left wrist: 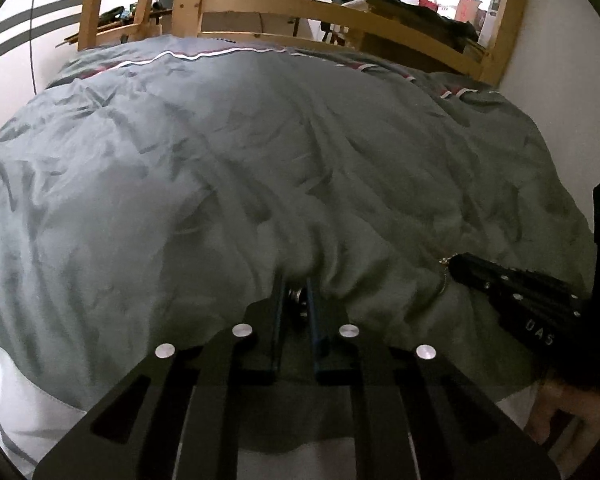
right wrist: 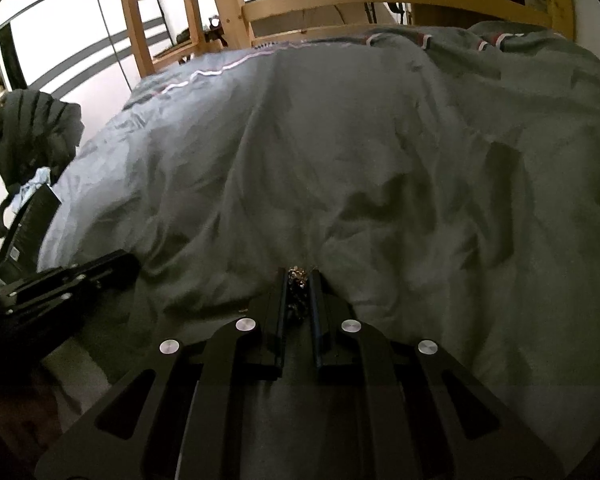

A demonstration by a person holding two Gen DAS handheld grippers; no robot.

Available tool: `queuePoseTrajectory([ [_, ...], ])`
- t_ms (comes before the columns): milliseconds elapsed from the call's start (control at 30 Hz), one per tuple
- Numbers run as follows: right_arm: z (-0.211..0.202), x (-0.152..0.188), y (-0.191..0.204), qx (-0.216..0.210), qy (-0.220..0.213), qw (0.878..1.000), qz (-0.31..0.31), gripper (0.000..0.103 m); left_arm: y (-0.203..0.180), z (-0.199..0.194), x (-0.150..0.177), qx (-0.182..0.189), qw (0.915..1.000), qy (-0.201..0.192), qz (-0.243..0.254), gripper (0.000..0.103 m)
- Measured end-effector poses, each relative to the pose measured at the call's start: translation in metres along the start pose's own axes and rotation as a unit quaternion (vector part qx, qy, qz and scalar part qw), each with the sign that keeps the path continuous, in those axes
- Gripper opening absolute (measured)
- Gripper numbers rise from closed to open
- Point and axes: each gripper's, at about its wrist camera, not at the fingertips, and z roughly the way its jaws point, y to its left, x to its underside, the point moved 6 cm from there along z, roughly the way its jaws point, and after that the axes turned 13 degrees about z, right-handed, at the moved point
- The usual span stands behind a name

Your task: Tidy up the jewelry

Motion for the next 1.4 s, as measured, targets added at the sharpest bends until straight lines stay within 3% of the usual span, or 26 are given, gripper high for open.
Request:
queuePoseTrajectory([
  [433,-0.009,-0.006,0.002,-0.027,-0.008,0.999,0.019,0.009,-0.002,-0.003,0.006,0.009,1.0,0.001,0.004,0.009],
  [500,-0.003,-0.002,0.001,-0.021,0.005,1.0,0.018,0.014,-0.004,-0.002,0.007,0.01,0.9999,0.005,0.007,0.009],
  [633,0.006,0.004,0.005,-0.015,0.021,1.0,0.003,0.032,-0.004,0.002,0.009,0.008,0.9999,0.013,0.009,0.009],
  [733,0.012,0.01,0.01,0.0,0.03,0.999,-0.019,0.032,-0.005,0.001,0.009,0.005,0.9998,0.013,0.012,0.009],
  [800,0.012,0.011,0.011,0.002,0.03,0.999,-0.024,0.03,-0.006,0.003,0.009,0.004,0.9998,0.018,0.013,0.009],
  [833,0.011,0.01,0.01,0.0,0.028,0.999,-0.023,0.02,-0.006,0.005,0.009,0.005,0.9997,0.02,0.014,0.009],
  [900,0.009,0.008,0.009,-0.004,0.026,1.0,-0.017,0.009,-0.007,0.008,0.01,0.004,0.9995,0.025,0.018,0.009],
  [1000,0.002,0.004,0.009,-0.009,0.009,1.0,-0.011,0.007,-0.008,0.008,0.009,0.006,0.9996,0.02,0.021,0.005],
  [1400,-0.023,-0.013,0.004,-0.029,-0.05,0.998,0.019,0.006,-0.006,-0.006,0.001,0.001,0.9998,-0.007,0.018,0.005],
])
